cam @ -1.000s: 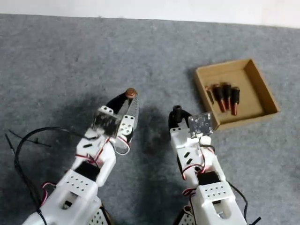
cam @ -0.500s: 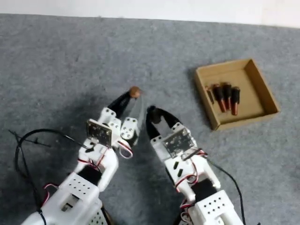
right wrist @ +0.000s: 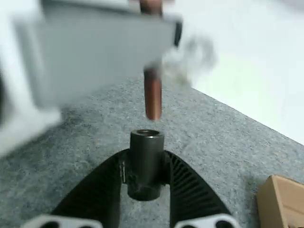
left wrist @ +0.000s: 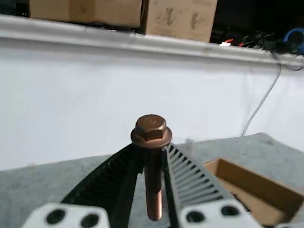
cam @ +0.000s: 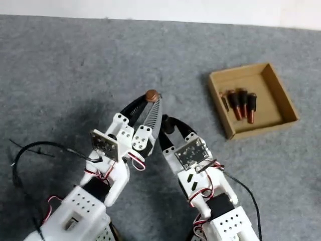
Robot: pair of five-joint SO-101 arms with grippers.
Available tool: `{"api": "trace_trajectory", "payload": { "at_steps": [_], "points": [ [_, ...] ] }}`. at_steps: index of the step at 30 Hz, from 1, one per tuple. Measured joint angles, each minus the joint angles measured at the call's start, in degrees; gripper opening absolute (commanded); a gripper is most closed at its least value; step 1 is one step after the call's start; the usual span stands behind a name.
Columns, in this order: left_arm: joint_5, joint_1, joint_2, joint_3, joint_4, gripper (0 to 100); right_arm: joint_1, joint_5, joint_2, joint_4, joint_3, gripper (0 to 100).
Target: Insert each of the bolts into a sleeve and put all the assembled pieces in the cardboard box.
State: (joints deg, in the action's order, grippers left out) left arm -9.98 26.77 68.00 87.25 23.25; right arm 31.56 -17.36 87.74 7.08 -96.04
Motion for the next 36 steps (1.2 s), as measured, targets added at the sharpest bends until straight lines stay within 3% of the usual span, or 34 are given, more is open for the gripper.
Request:
{"api": "trace_trajectory", "payload": {
  "at_steps": [5, 8, 16, 21, 36],
  "points": [
    [0.0, 6.1, 16.1, -0.8, -19.8, 1, -0.2, 0.0, 0.0, 0.0, 0.0, 0.5],
    [-0.1, 6.8, 25.1, 1.8, -24.2, 1, -0.2, 0.0, 0.0, 0.0, 0.0, 0.5],
    [-0.1, 4.7, 34.8, 6.7, -24.7, 1, -0.4, 0.0, 0.0, 0.0, 0.0, 0.5],
    [-5.6, 1.8, 35.2, 6.7, -24.7, 1, -0.4, 0.0, 0.1, -0.6, 0.0, 0.5],
    [-7.5, 0.4, 35.4, 8.2, -24.8, 1, 4.1, 0.0, 0.0, -2.7, 0.0, 0.5]
  ]
}}
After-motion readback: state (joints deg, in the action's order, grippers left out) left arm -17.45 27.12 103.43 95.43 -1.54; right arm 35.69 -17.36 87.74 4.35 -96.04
